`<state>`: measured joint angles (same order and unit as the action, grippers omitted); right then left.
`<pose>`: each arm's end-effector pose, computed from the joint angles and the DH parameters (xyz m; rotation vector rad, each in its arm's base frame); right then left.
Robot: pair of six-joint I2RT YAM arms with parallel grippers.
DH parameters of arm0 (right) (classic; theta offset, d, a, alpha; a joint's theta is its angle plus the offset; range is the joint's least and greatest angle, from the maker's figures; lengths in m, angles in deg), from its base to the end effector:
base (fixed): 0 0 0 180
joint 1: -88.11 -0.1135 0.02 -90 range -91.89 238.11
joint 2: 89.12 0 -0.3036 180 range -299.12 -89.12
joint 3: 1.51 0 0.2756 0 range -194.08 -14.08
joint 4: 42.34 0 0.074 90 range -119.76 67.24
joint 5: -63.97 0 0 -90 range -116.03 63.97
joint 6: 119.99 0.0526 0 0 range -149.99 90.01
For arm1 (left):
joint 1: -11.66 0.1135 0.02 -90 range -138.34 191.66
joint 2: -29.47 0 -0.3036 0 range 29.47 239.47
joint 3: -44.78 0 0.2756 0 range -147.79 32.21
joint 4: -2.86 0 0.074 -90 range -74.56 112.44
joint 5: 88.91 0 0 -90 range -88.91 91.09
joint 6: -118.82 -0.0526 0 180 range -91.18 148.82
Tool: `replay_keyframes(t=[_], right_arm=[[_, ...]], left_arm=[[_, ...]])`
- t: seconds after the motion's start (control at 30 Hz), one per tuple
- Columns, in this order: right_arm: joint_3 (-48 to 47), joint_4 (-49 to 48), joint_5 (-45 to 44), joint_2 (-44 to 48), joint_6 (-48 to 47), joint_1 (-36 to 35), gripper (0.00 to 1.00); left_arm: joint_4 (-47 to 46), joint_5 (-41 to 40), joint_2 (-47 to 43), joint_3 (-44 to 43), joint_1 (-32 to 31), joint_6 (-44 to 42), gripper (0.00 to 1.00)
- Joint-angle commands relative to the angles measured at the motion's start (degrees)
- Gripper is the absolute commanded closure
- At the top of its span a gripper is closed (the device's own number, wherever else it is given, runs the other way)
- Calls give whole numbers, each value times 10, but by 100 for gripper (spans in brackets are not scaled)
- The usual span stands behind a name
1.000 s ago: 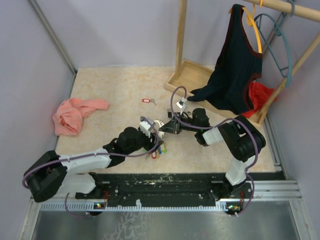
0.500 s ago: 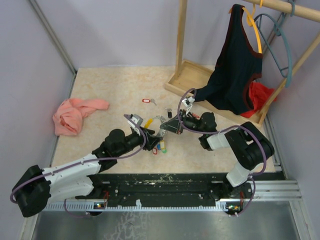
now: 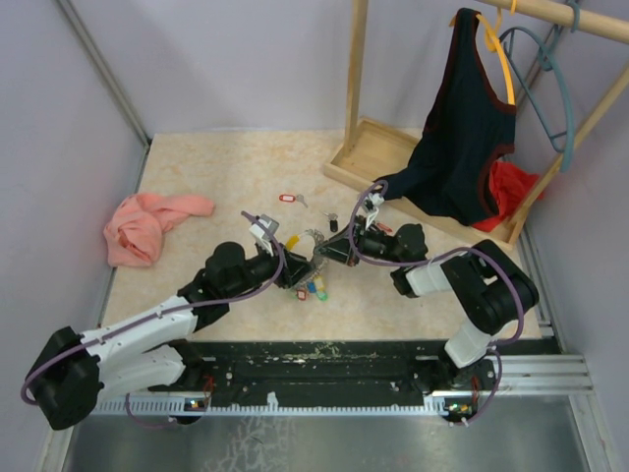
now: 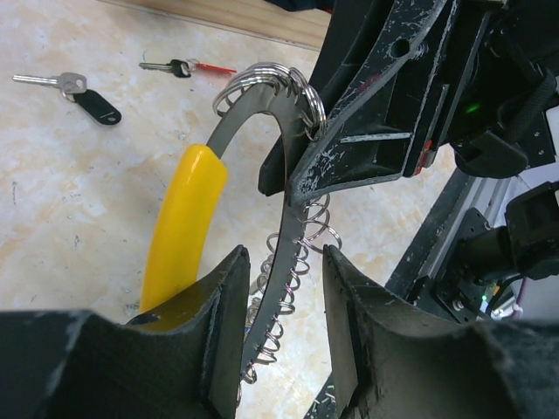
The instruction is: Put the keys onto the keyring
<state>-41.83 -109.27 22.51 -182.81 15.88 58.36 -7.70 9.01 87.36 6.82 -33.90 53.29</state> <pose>0.2494 0.1879 0.2208 -0.6060 1.5202 1.6115 0.1644 -0.1780 0.2562 0.4432 1.7900 -1.0006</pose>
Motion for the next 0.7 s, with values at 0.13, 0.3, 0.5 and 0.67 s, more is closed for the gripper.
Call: replay_keyframes(t=[0.13,0.3,0.5,0.67], right_arm=[[-20,-65,45,37,-11,-26,100],[-28,-40,50,49,-31,-36,100],[-31,9,44,70,-65,-43,100],[-30,35,39,86,-84,-45,100]], left_arm=[[26,46,20,-19,18,3,55],[36,40,31,-20,22,-3,57],[31,53,33,-18,26,-4,75],[34,53,27,-16,26,-12,99]])
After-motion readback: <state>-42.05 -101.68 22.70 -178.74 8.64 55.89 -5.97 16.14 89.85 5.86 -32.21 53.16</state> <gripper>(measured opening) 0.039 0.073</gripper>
